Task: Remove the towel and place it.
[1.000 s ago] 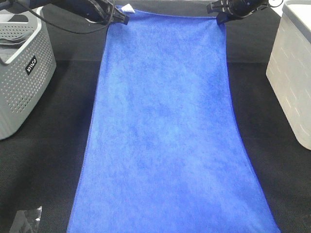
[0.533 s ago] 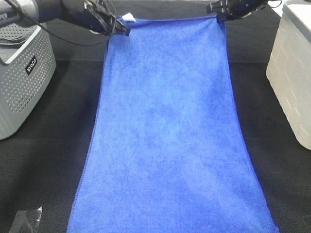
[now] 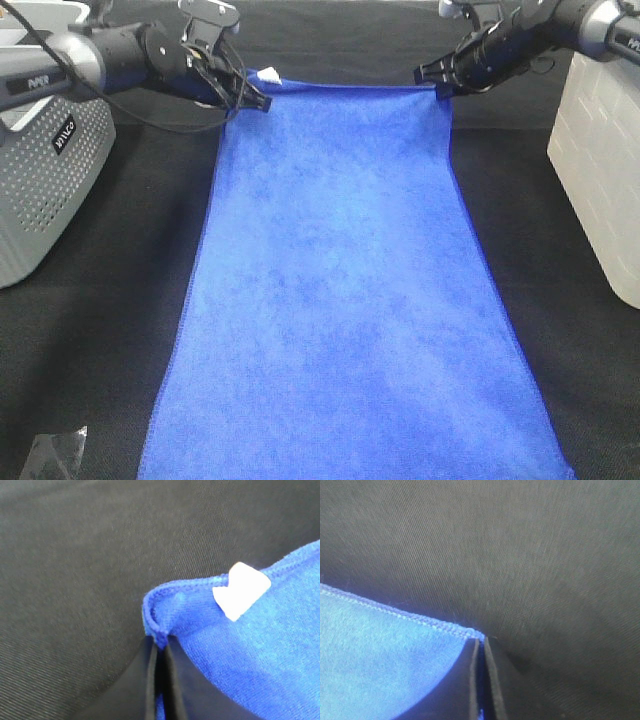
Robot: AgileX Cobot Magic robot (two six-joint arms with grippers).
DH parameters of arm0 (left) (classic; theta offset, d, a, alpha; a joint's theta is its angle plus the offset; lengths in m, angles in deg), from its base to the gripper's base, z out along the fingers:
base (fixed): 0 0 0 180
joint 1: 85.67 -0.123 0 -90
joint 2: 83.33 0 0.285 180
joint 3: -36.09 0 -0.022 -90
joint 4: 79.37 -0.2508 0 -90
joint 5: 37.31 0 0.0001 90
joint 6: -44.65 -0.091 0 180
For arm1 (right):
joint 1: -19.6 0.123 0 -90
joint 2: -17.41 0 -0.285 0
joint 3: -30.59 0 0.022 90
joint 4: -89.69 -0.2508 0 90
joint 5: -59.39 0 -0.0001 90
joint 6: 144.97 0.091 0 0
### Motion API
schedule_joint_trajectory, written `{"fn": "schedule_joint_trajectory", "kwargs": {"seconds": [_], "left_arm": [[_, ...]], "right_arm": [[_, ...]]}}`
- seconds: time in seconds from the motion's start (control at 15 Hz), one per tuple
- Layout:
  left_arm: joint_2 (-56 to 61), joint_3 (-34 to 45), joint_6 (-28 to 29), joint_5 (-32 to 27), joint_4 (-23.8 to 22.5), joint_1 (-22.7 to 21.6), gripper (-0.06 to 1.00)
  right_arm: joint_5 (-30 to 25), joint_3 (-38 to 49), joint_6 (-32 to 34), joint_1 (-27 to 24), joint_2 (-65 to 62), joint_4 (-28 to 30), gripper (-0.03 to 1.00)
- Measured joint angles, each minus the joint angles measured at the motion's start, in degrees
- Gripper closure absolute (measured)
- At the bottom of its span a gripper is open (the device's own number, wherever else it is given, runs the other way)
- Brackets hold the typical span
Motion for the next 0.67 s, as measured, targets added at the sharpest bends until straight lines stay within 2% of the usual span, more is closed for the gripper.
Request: {"fn": "schedule_joint_trajectory", "kwargs": {"seconds": [0.27, 0.4, 0.53, 0.6, 0.67], "left_arm": [[-2.4, 0.0, -0.1, 2.9, 0.2, 0.0, 0.94], [-2.9, 0.0, -0.1, 3.9, 0.9, 0.0, 0.94], [-2.9, -0.1, -0.1, 6.7, 1.5, 0.0, 0.74], [-2.9, -0.1, -0.1, 7.3, 1.5, 0.0, 0.58], [-2.9, -0.1, -0.1, 7.4, 1.7, 0.0, 0.4]], "right_arm": [[0.8, 0.0, 0.0, 0.0, 1.6, -0.2, 0.93], [0.9, 0.0, -0.1, 0.0, 1.7, -0.2, 0.81], [0.5, 0.0, 0.0, 0.0, 1.7, -0.1, 0.51], [-0.2, 0.0, 0.7, 0.0, 1.7, 0.6, 0.38], [-1.1, 0.0, 1.7, 0.0, 1.7, 1.5, 0.3]]}}
